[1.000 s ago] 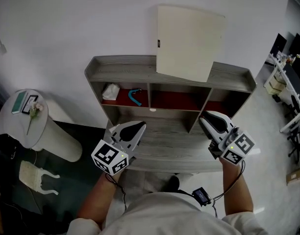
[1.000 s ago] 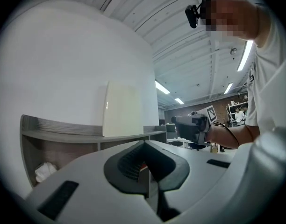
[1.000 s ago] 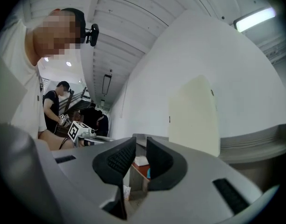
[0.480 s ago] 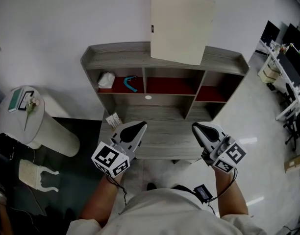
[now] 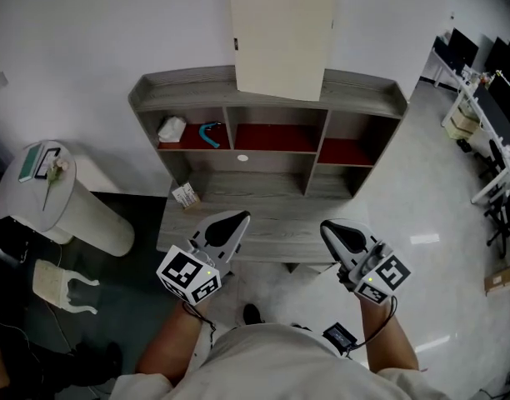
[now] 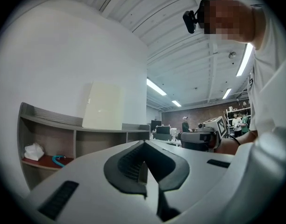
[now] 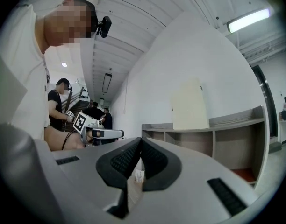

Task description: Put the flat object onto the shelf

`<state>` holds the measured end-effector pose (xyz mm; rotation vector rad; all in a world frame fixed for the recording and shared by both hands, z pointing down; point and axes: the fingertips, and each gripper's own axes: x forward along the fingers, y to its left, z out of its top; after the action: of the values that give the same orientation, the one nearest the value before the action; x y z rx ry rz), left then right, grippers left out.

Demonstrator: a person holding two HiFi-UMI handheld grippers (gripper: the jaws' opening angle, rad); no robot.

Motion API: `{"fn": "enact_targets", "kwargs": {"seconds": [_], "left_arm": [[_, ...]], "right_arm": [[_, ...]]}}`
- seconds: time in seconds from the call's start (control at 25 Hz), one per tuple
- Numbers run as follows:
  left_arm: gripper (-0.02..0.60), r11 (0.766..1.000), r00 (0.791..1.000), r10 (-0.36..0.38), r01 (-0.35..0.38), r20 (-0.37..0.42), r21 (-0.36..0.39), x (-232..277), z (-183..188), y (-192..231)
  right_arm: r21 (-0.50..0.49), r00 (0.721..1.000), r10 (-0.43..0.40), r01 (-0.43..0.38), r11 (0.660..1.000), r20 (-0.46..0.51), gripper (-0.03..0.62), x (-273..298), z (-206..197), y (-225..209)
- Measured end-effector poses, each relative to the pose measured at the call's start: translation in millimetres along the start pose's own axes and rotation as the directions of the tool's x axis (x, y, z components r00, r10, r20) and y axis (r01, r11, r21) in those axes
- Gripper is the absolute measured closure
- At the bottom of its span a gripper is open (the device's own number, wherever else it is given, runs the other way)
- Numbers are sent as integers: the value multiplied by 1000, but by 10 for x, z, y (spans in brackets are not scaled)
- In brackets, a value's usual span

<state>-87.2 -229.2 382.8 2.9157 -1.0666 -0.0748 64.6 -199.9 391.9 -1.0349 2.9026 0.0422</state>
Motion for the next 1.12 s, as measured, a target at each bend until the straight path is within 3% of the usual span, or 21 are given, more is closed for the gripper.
{"fn": "enact_targets", "kwargs": {"seconds": [0.28, 0.64, 1.12], "left_arm": [[566, 1000, 1000, 0, 0, -20, -28, 137, -157, -704], [566, 998, 997, 55, -56, -58, -24, 17, -352, -1354], [567, 998, 997, -39, 42, -71, 45, -244, -340, -1788]], "right_arm": [[11, 1000, 14, -14, 1000, -15, 574, -650, -13, -15], [13, 997, 69, -69, 998, -15, 574, -1235, -149, 148], [25, 1000, -24, 24, 999, 18, 574, -1614, -96, 538]]}}
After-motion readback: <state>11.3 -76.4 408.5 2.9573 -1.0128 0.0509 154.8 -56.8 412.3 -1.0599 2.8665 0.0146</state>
